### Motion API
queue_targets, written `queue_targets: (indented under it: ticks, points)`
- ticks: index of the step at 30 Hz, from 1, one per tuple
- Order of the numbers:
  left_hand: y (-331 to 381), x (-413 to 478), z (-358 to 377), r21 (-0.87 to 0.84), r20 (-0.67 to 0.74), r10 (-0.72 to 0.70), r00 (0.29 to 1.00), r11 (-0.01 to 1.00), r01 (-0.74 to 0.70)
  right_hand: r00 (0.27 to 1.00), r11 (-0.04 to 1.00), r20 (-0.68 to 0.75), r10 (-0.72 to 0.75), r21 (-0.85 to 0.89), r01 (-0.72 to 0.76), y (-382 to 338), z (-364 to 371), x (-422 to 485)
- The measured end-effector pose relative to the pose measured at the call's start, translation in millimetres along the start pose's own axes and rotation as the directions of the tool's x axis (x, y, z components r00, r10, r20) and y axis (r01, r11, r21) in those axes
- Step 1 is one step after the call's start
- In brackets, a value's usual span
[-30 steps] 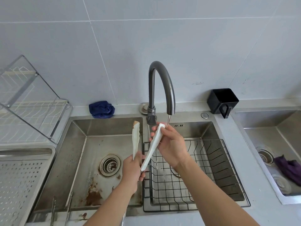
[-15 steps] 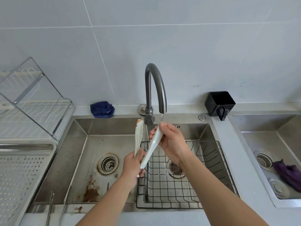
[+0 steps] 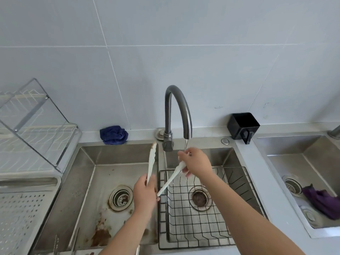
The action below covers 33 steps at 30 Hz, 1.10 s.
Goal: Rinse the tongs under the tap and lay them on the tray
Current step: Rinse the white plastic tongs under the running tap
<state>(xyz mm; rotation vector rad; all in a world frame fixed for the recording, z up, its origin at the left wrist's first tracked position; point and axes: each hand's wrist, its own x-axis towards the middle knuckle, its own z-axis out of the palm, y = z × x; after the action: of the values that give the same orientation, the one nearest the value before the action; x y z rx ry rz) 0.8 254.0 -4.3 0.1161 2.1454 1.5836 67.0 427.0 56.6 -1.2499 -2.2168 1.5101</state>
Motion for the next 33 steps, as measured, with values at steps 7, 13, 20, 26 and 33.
queue_targets:
  ticks: [7,13,20,26,33]
  points:
    - [27.9,-8.0,-12.2,0.406,-0.118,0.356,0.927,0.869,-0.283,0.978,0.747,-0.048,0.205,0.653,-0.124,22.9,9.2,-13.0]
    - [25.2,-7.1,-26.2,0.491,-0.174,0.403,0.899,0.827,-0.275,0.977,0.734,0.199,0.079,0.651,-0.192,23.7,22.2,0.7]
    - [17.1,-15.7,-34.1,0.444,-0.210,0.358,0.910,0.864,-0.237,0.980,0.760,0.144,0.140,0.619,-0.199,19.5,42.7,5.1]
    - [17.8,-10.6,-41.1,0.401,-0.187,0.324,0.927,0.887,-0.229,0.958,0.685,0.268,0.099,0.681,-0.261,24.7,33.8,-0.4]
    - [19.7,7.1,-29.4,0.309,-0.003,0.291,0.957,0.910,-0.276,0.992,0.729,0.119,0.032,0.677,-0.105,25.0,20.2,2.7]
